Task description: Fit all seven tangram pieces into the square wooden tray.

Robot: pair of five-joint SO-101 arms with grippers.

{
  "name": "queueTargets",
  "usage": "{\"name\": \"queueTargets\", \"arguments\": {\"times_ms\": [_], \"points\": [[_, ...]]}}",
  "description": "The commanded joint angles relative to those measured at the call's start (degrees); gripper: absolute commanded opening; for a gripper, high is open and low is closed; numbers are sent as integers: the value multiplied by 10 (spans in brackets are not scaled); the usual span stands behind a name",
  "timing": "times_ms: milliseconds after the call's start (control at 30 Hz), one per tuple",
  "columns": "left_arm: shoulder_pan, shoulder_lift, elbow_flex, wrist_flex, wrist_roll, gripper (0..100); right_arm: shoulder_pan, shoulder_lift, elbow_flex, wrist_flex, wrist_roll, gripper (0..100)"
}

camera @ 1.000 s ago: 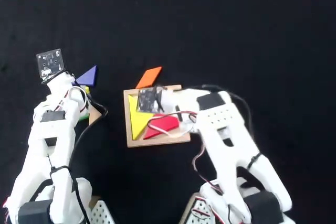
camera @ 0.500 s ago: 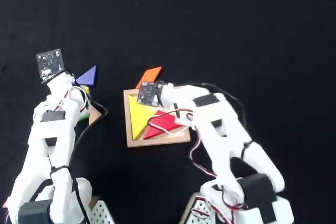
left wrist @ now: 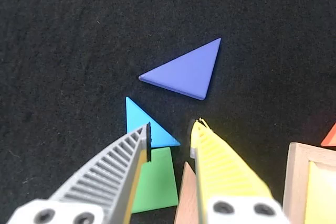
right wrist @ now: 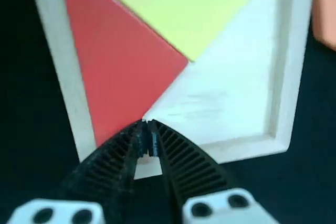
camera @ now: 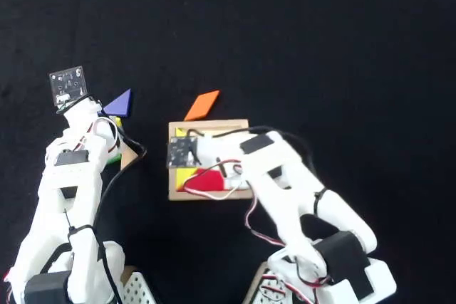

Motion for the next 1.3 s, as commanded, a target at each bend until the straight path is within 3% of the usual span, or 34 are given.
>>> {"name": "queueTargets", "arguments": {"times_ms": [0, 200, 367, 533, 767, 1267], "points": [[-6, -11, 0, -10, -3, 145, -25, -4, -7, 8, -9, 11], [-5, -11, 0, -10, -3, 145, 45, -86, -87, 25, -13, 11], [-4, -11, 0, -11, -3, 145, 75, -105, -139, -56, -135, 14], [-4, -11, 0, -11, -3, 145, 58, 0, -179, -142, -241, 15], [-6, -11, 0, -11, -3, 145, 31, 219, -396, -132, -381, 15], [-7, -11, 1, -21, -3, 145, -8, 518, -716, 14, -386, 12]]}}
